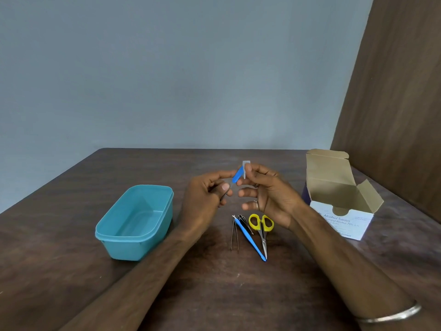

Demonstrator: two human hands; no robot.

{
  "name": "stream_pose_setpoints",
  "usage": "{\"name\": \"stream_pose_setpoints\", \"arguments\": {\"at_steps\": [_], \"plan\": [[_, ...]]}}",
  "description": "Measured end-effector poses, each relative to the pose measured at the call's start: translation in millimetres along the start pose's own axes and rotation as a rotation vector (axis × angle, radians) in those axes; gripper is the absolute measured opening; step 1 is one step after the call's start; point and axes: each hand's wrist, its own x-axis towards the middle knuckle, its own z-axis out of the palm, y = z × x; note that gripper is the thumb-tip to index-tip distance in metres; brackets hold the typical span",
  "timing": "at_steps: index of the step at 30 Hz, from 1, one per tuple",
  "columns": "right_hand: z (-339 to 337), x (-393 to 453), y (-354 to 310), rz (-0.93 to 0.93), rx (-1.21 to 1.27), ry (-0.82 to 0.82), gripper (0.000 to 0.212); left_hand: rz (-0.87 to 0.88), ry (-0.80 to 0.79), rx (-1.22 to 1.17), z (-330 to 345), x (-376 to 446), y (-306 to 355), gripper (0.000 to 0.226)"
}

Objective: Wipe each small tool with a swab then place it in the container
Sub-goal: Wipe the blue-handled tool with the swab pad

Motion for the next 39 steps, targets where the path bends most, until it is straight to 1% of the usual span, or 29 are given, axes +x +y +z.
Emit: {"name": "stream_pose_setpoints", "arguments": {"at_steps": [3,6,10,13,14,17,20,21,24,27,30,33,34,37,39], "plan": [[-2,-2,-5,0.116,0.072,-0.036,0.029,0.080,0.046,0.102,0,-1,0,0.040],[-1,-4,-8,0.197,0.114,-0.050,0.037,0.187,0.094,0.256,0,-2,-2,0.032],[0,-5,-9,0.275,0.137,-0.053,0.032,0.317,0.158,0.417,-1,1,-5,0.023],[0,-2,-7,0.295,0.142,-0.033,0.018,0.364,0.174,0.474,-1,3,-6,0.022],[1,-2,-6,0.299,0.147,-0.024,0.016,0.385,0.178,0.490,-1,3,-7,0.023],[0,0,-3,0.312,0.101,-0.016,0.021,0.444,0.159,0.526,-1,4,-8,0.023],[0,1,-1,0.281,0.009,-0.014,0.015,0.463,0.170,0.561,-1,4,-8,0.017],[0,1,0,0.257,-0.003,-0.011,0.016,0.469,0.182,0.564,-1,4,-8,0.016],[0,3,2,0.193,0.012,-0.004,0.027,0.393,0.211,0.524,0,5,-8,0.028],[-1,4,3,0.151,0.025,0.010,0.023,0.212,0.243,0.443,0,6,-9,0.038],[1,3,3,0.109,-0.012,0.006,0.028,0.038,0.245,0.246,-1,5,-7,0.033],[3,4,5,0.087,-0.095,0.002,0.032,-0.079,0.196,0.084,1,2,-3,0.018],[3,4,6,0.079,-0.134,-0.005,0.031,-0.103,0.178,0.037,2,1,-2,0.014],[2,5,10,0.049,-0.222,-0.016,0.026,-0.140,0.145,-0.055,4,1,0,0.015],[2,5,11,0.021,-0.275,-0.019,0.022,-0.145,0.179,-0.063,5,2,1,0.014]]}}
